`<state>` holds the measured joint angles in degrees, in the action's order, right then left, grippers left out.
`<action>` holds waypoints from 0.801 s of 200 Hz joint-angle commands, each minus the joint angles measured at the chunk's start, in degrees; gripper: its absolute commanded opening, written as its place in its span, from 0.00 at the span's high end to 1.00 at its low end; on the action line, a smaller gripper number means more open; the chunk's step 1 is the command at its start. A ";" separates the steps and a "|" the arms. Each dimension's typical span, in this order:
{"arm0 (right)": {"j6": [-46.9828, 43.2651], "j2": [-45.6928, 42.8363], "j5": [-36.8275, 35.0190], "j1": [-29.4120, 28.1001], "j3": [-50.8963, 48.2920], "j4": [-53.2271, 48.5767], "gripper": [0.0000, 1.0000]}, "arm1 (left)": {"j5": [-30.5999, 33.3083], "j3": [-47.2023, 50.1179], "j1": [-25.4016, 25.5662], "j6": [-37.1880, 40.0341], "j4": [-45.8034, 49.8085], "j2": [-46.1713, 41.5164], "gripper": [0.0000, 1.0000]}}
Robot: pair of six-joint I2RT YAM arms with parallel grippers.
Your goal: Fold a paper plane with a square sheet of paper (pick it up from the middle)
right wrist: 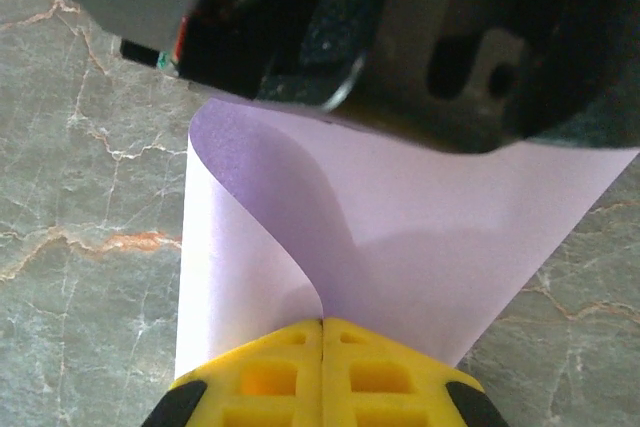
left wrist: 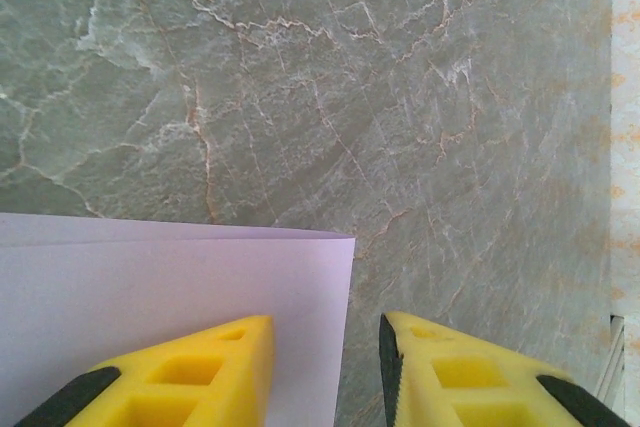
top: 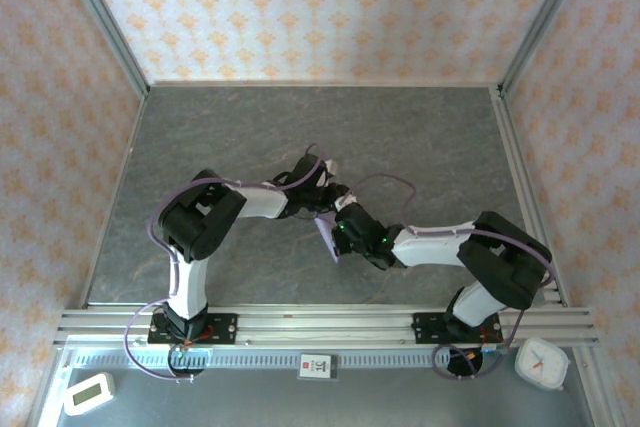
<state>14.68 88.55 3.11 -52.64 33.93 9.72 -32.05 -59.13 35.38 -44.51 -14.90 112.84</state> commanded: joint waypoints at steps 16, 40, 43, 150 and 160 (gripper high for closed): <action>2.52 2.87 2.09 0.46 -2.33 -9.49 1.00 | 3.18 -2.95 -2.49 0.04 6.16 -1.47 0.61; 2.75 2.94 2.07 0.44 -2.36 -9.72 1.00 | 4.21 -3.28 -4.26 0.39 7.30 -3.14 0.58; 2.75 2.82 2.01 0.44 -2.38 -9.72 1.00 | 4.41 -3.14 -4.46 0.39 7.33 -3.15 0.57; 0.98 1.90 1.13 0.44 2.36 -13.48 1.00 | 3.00 4.60 -7.42 2.06 4.53 -11.30 0.57; 0.88 2.16 1.32 0.44 2.73 -13.59 1.00 | 2.40 3.07 -7.42 2.20 4.59 -10.03 0.57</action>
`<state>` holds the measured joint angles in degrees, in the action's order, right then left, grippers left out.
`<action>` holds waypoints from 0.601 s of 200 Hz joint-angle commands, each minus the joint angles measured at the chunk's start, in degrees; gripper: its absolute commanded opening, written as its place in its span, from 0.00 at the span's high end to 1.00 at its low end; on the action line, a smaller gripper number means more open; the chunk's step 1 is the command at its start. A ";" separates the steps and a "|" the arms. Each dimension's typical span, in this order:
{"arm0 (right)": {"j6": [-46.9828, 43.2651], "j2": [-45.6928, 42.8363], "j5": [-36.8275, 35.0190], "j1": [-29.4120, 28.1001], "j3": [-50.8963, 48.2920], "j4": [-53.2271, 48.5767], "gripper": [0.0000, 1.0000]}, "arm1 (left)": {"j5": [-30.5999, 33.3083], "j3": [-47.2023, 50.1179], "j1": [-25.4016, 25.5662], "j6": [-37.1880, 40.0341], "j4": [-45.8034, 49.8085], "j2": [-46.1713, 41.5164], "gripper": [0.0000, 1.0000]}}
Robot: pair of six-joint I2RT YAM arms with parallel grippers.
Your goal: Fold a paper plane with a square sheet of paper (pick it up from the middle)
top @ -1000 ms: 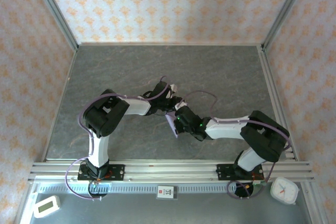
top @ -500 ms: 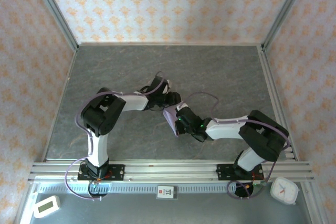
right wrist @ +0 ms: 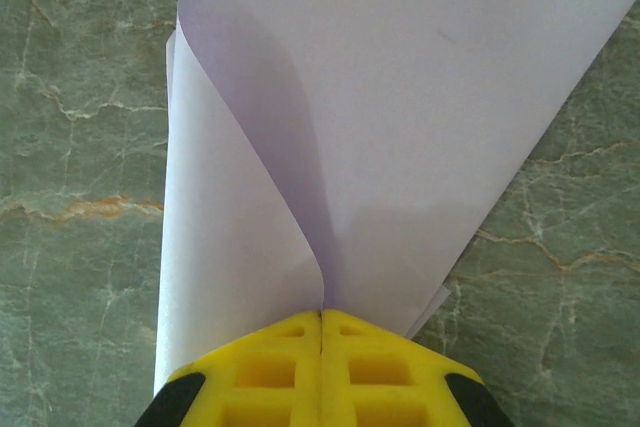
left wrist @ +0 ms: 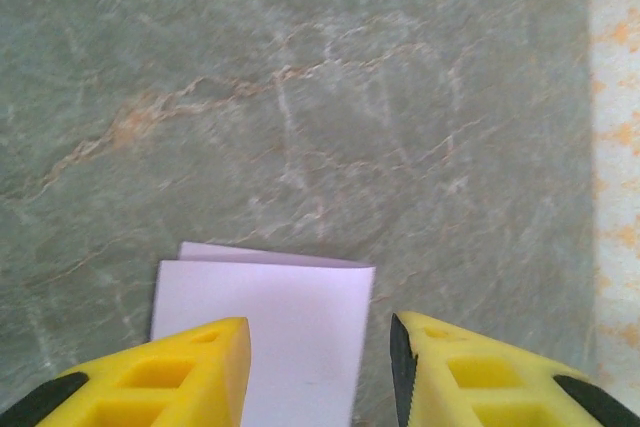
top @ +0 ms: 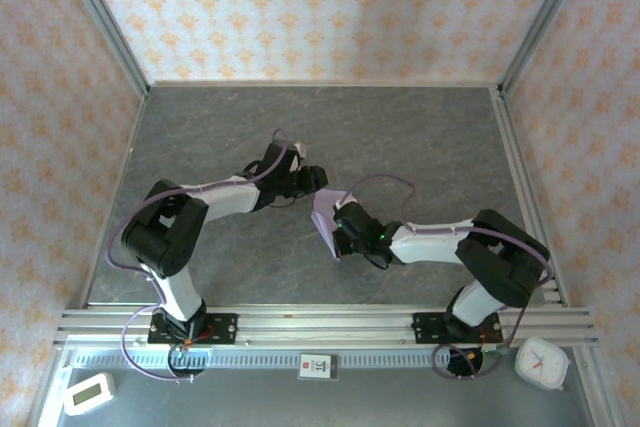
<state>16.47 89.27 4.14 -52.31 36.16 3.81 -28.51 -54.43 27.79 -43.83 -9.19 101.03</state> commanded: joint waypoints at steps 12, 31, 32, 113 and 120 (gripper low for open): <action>-1.00 1.77 0.43 0.12 0.77 -7.85 1.00 | -1.75 -4.16 0.16 2.28 -0.40 3.57 0.57; -1.00 2.21 0.57 0.12 0.93 -7.94 1.00 | -2.81 -7.42 0.16 3.12 1.00 6.16 0.57; -1.00 2.17 0.59 0.11 0.93 -7.94 1.00 | -2.84 -7.52 0.20 3.13 1.05 6.26 0.57; -1.76 3.14 0.65 0.11 2.23 -8.34 1.00 | -4.54 -6.00 2.97 3.57 -1.05 12.65 0.59; -1.88 3.23 0.68 0.15 2.50 -8.60 1.00 | -4.34 -5.25 3.06 3.12 -1.73 12.84 0.60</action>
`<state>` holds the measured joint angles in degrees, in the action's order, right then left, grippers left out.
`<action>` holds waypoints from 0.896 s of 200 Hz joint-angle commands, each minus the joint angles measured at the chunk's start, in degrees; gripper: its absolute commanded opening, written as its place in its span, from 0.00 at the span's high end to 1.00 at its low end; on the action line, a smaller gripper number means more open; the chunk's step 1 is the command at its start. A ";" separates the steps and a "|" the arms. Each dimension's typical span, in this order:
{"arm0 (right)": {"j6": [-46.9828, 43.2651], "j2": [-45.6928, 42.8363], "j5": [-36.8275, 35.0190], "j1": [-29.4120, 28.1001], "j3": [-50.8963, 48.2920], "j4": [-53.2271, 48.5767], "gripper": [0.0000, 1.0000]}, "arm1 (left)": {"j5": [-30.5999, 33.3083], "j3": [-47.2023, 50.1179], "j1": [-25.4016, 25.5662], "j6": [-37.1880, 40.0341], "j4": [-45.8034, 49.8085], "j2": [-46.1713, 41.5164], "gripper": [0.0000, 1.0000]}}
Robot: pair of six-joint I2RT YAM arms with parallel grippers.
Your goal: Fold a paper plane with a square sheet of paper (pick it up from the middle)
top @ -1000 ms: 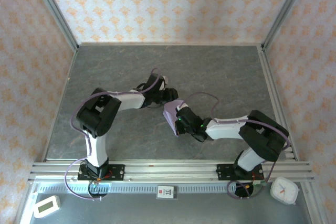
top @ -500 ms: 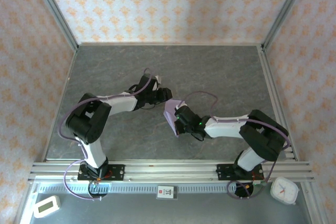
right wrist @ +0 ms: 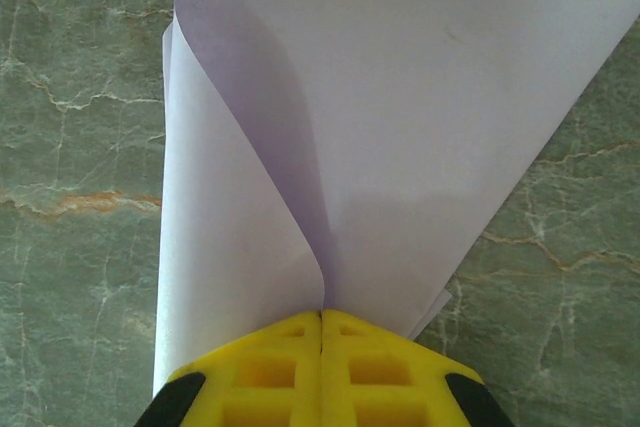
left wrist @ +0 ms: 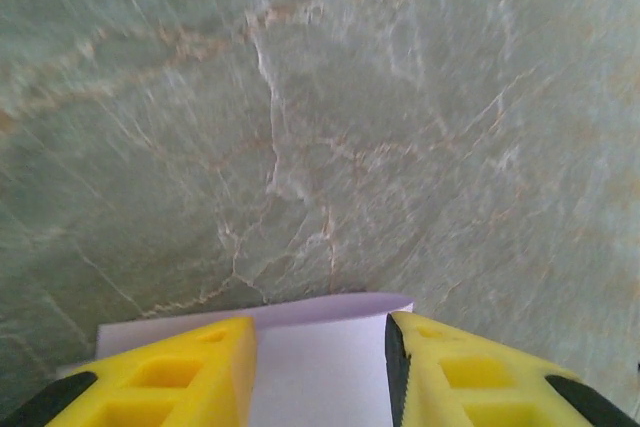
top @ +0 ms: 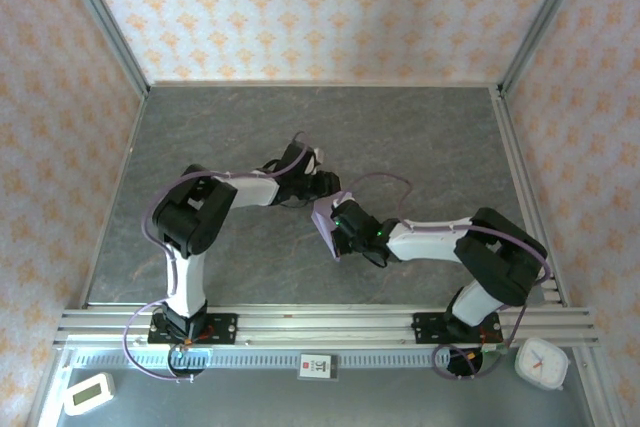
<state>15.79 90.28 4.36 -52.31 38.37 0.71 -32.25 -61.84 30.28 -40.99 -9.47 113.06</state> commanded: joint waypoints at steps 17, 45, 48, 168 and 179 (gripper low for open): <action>-1.75 2.21 0.14 0.11 1.14 -6.21 1.00 | 0.15 3.86 0.58 -0.29 -2.33 0.92 0.62; -2.56 1.85 -0.61 0.11 2.81 -7.59 1.00 | 0.76 5.49 0.57 -0.49 -3.01 0.94 0.63; -2.60 1.76 -0.71 0.11 2.97 -7.71 1.00 | 0.78 5.58 0.58 -0.49 -3.07 0.92 0.63; -3.36 0.91 -3.93 0.55 6.21 -8.84 1.00 | 1.05 6.96 0.58 -0.84 -3.89 1.03 0.64; -3.30 0.95 -4.01 0.55 6.19 -8.70 1.00 | 0.96 7.09 0.60 -0.93 -4.02 1.03 0.64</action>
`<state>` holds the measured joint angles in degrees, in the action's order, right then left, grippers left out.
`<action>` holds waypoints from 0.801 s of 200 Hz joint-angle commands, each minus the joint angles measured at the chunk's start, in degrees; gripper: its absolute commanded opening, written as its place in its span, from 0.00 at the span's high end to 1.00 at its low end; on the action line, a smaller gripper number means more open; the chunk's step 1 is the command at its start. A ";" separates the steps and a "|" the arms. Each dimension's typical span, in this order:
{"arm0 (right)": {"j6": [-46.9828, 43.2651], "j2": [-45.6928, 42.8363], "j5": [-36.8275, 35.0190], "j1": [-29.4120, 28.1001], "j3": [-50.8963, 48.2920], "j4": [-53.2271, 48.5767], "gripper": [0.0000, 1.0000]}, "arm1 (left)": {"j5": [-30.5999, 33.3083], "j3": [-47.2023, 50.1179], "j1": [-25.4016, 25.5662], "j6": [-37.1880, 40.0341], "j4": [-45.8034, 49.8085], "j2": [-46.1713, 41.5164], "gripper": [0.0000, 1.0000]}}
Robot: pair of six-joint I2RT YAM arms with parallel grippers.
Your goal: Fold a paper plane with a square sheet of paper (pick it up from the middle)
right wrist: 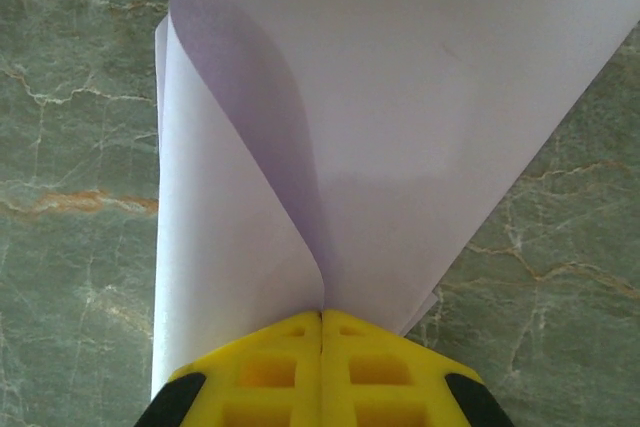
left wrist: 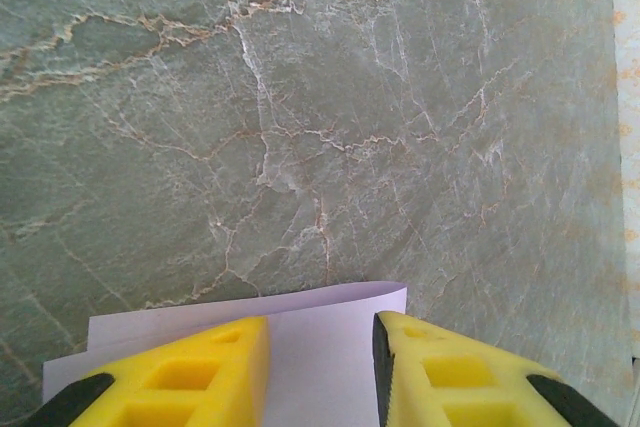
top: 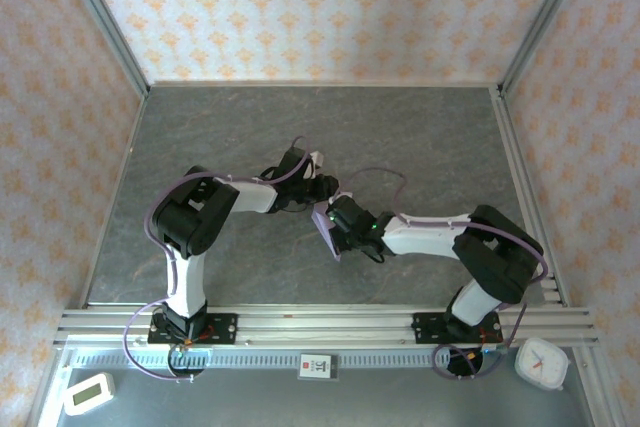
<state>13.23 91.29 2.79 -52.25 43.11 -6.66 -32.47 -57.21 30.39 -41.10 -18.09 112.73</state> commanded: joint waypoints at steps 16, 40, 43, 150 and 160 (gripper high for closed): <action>-0.71 0.35 -2.26 0.51 1.32 -0.98 1.00 | 1.20 2.43 0.50 -0.91 4.63 1.33 0.64; -0.50 1.41 -2.01 0.57 1.12 -0.28 1.00 | 1.09 2.44 0.48 -0.91 4.60 1.35 0.65; -0.57 1.58 -2.04 0.57 1.06 -0.20 1.00 | 1.16 2.45 0.46 -0.91 4.56 1.35 0.65; -0.65 0.06 -2.70 0.75 2.86 -0.68 1.00 | 0.83 2.82 0.47 -1.21 3.63 1.69 0.65; -0.64 -0.16 -2.70 0.80 2.90 -0.57 1.00 | 0.83 2.88 0.46 -1.18 3.67 1.72 0.65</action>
<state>13.23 92.51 2.35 -51.90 44.51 -6.48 -32.38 -56.62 30.39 -41.95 -19.35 112.73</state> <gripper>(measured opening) 0.044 0.349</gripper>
